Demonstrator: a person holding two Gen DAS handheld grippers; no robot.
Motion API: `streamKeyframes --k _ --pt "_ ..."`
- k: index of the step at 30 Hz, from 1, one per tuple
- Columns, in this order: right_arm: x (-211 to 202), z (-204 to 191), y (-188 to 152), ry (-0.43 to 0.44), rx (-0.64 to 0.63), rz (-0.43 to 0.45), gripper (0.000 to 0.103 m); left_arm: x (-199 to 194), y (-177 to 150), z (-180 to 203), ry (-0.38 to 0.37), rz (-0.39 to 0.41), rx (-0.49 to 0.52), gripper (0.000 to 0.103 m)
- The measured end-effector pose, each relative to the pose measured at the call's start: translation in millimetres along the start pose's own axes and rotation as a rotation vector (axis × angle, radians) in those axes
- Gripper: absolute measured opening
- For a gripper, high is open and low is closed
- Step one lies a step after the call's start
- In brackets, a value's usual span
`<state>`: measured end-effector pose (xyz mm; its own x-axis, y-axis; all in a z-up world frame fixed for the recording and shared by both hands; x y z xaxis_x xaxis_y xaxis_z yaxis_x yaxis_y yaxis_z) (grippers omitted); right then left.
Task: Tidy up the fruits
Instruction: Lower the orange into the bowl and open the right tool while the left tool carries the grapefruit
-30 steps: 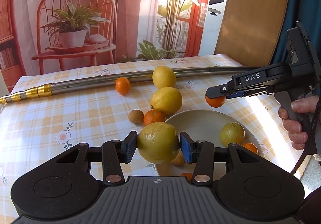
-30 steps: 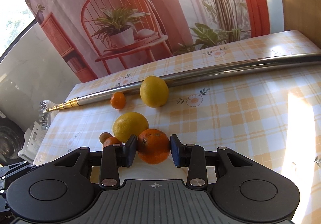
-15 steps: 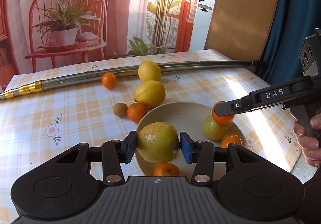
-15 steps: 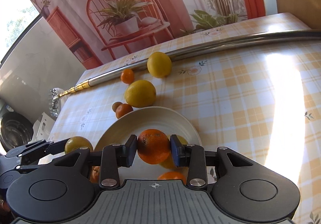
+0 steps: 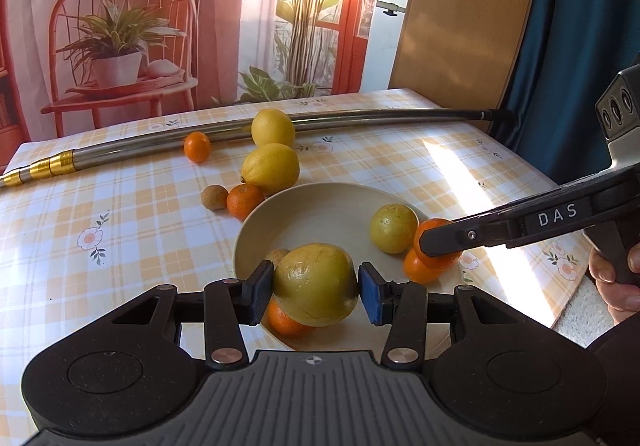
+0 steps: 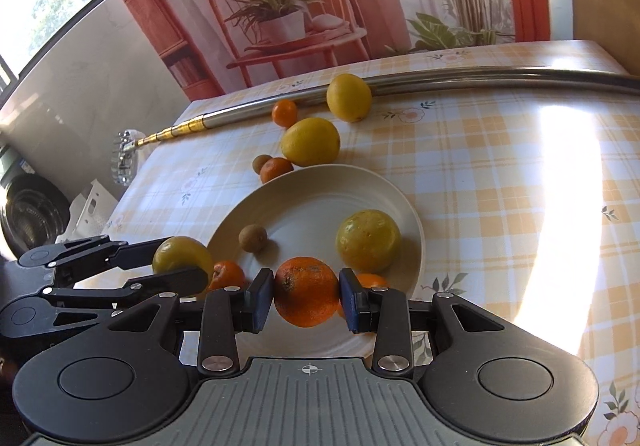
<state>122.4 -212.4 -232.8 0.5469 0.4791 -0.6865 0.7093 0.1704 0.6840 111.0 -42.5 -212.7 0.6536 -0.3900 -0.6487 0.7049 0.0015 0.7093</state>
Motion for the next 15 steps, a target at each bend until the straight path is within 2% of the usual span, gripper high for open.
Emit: streamKeyframes --k 4,8,15 --pt "0.4 -12.6 -4.6 0.004 -0.041 -0.026 0.033 -0.7 -6.5 2.9 -0.011 -0.014 -0.001 0.048" --pt "8.7 -9.0 -11.1 0.018 -0.005 -0.077 0.033 -0.3 -11.4 4.7 -0.016 -0.023 -0.001 0.049" --pt "18.8 -5.0 -16.8 0.013 0.02 -0.116 0.033 5.7 -14.1 1.4 -0.019 -0.044 -0.017 0.048"
Point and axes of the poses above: each gripper's, at about its wrist camera, not at the fingertips, and x roughly the way its jaws point, z to its right, y to its top, the point moved 2 cm from there along x, roughly the way its jaws point, and after that the axes turned 14 degrees about -x, right-handed, at the moved point
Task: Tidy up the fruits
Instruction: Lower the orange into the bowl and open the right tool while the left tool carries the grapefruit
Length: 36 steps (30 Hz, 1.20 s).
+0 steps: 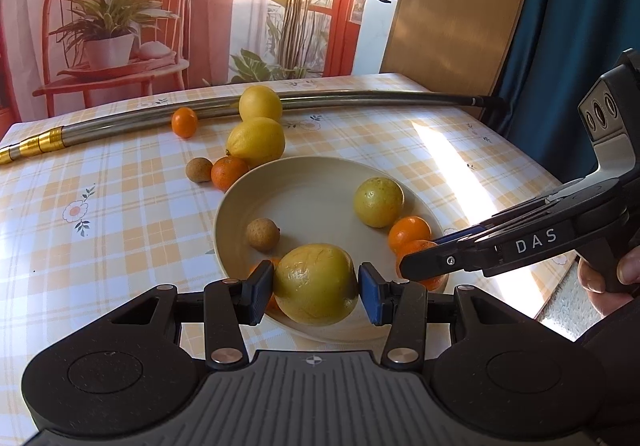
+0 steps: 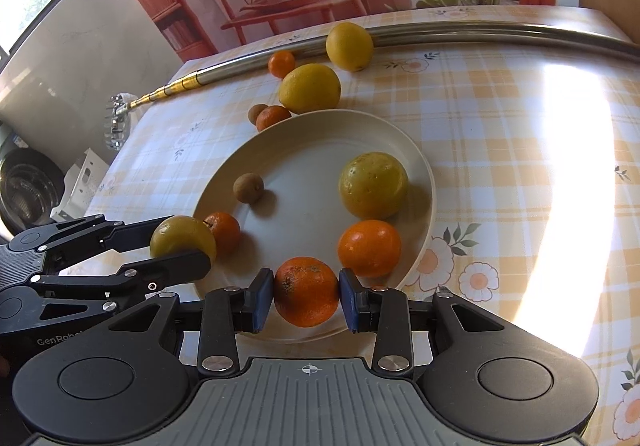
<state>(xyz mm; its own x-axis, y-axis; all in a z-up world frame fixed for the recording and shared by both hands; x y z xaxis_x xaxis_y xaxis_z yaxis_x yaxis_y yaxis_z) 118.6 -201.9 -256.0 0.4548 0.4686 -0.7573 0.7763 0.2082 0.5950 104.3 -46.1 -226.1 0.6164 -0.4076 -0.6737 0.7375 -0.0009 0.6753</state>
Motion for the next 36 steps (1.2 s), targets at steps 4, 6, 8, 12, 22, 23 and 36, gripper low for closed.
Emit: streamKeyframes --k 4,6,8,12,22,23,36 --pt "7.1 -1.0 -1.1 -0.023 -0.015 -0.028 0.033 3.9 -1.7 -0.1 -0.003 -0.014 0.0 0.048" --pt "9.4 -0.3 -2.3 -0.03 -0.018 -0.034 0.033 5.6 -1.8 -0.9 -0.002 -0.019 -0.003 0.048" --pt "10.3 -2.3 -2.9 -0.044 -0.037 -0.033 0.033 8.2 -1.4 -1.5 0.0 -0.025 -0.006 0.049" --pt "10.3 -2.5 -2.6 -0.048 -0.04 -0.032 0.034 11.1 -1.9 -0.9 0.002 -0.034 -0.004 0.049" --pt "-7.9 1.7 2.3 -0.077 -0.029 0.087 0.037 16.5 -3.1 1.3 0.006 -0.04 0.014 0.049" --pt "-10.0 1.8 3.4 -0.086 -0.029 0.103 0.037 17.0 -3.2 2.2 0.005 -0.04 0.019 0.048" --pt "-23.5 19.4 0.6 -0.239 0.039 0.243 0.057 22.4 -5.3 9.9 0.03 -0.022 0.08 0.048"
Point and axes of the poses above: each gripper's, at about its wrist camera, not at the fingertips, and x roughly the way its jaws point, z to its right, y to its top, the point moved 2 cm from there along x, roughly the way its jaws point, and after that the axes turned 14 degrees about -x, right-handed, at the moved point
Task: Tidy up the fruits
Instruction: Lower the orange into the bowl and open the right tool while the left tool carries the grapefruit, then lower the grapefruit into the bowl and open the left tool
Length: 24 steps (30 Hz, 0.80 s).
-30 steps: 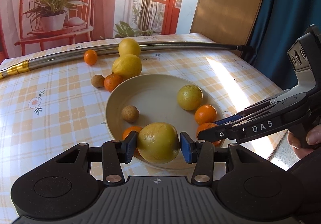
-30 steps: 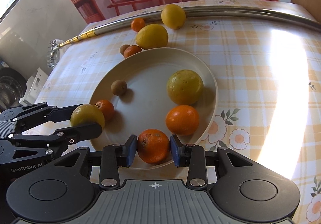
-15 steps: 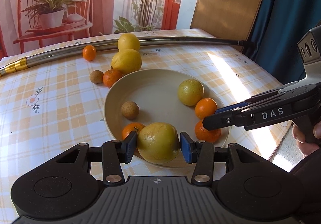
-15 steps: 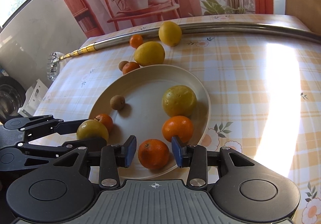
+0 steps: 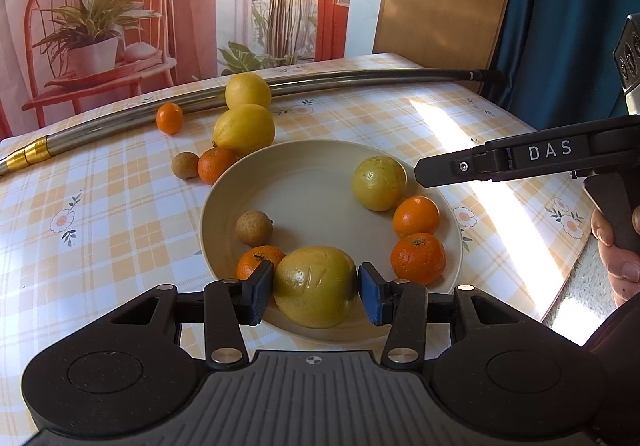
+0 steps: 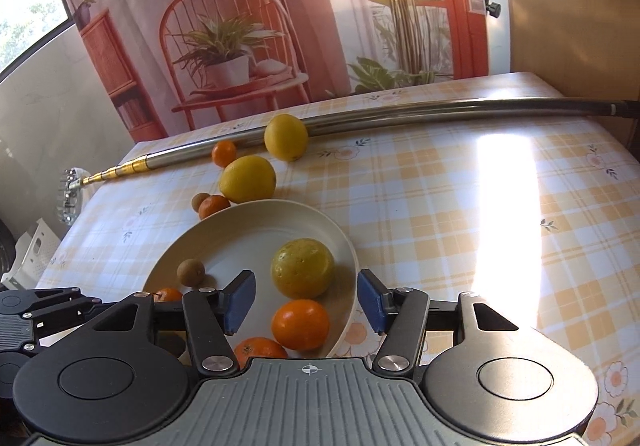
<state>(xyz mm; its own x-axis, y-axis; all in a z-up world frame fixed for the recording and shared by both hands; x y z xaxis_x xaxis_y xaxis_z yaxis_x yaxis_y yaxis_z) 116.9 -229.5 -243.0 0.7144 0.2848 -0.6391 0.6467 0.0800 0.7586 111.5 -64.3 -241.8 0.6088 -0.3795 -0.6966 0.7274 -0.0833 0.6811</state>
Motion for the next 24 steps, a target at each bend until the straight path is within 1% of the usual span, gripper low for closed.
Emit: streamKeyframes --k 5,14,16,20,22,24 --pt "3.7 4.0 -4.3 -0.023 0.022 -0.004 0.061 0.8 -0.9 2.9 0.029 0.013 0.023 0.049" --pt "6.8 4.8 -8.1 -0.025 0.035 -0.019 0.062 -1.0 -1.5 -1.4 0.034 0.028 -0.014 0.051" --pt "7.0 4.5 -8.0 -0.025 0.037 -0.018 0.069 -2.9 -2.3 -1.9 0.038 0.039 -0.023 0.051" --pt "7.1 4.5 -8.3 -0.025 0.037 -0.017 0.069 -5.5 -3.8 -2.0 0.044 0.056 -0.034 0.052" --pt "7.2 4.7 -8.5 -0.026 0.038 -0.018 0.069 -5.6 -4.0 -1.4 0.052 0.062 -0.033 0.054" --pt "7.2 5.2 -8.7 -0.026 0.04 -0.018 0.069 -5.3 -4.3 -1.5 0.063 0.065 -0.034 0.058"
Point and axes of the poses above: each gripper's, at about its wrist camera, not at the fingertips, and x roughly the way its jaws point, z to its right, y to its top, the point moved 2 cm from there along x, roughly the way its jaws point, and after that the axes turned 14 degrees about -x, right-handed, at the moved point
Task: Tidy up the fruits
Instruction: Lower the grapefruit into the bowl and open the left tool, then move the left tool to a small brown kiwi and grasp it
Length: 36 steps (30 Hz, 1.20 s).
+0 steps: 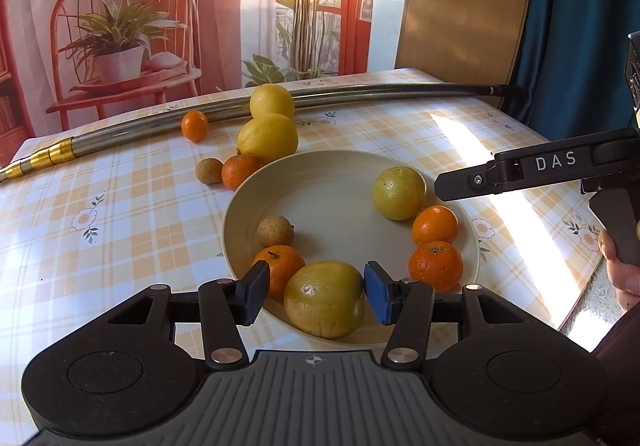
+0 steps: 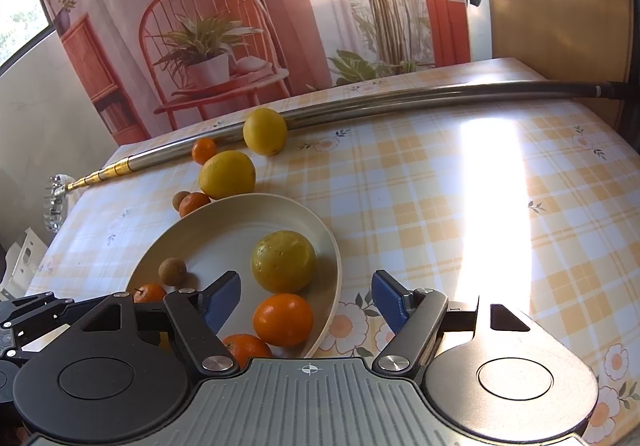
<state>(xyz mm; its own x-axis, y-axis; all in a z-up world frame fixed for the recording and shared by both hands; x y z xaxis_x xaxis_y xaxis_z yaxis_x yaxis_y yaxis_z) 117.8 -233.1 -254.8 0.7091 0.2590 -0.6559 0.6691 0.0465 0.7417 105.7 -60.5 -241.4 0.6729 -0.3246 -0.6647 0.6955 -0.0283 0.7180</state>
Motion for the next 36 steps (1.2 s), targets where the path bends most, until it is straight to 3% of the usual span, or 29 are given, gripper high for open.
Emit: streamKeyframes --k 19,27,36 --pt "2.3 1.5 -1.2 0.002 0.006 -0.001 0.069 1.1 0.6 -3.3 0.026 0.039 -0.018 0.061" --pt "9.5 3.7 1.1 0.006 0.0 0.011 0.069 1.3 6.6 -6.3 -0.013 0.03 -0.01 0.061" --pt "18.9 17.3 15.5 -0.023 -0.023 0.052 0.07 5.0 38.0 -33.5 -0.016 0.023 -0.129 0.057"
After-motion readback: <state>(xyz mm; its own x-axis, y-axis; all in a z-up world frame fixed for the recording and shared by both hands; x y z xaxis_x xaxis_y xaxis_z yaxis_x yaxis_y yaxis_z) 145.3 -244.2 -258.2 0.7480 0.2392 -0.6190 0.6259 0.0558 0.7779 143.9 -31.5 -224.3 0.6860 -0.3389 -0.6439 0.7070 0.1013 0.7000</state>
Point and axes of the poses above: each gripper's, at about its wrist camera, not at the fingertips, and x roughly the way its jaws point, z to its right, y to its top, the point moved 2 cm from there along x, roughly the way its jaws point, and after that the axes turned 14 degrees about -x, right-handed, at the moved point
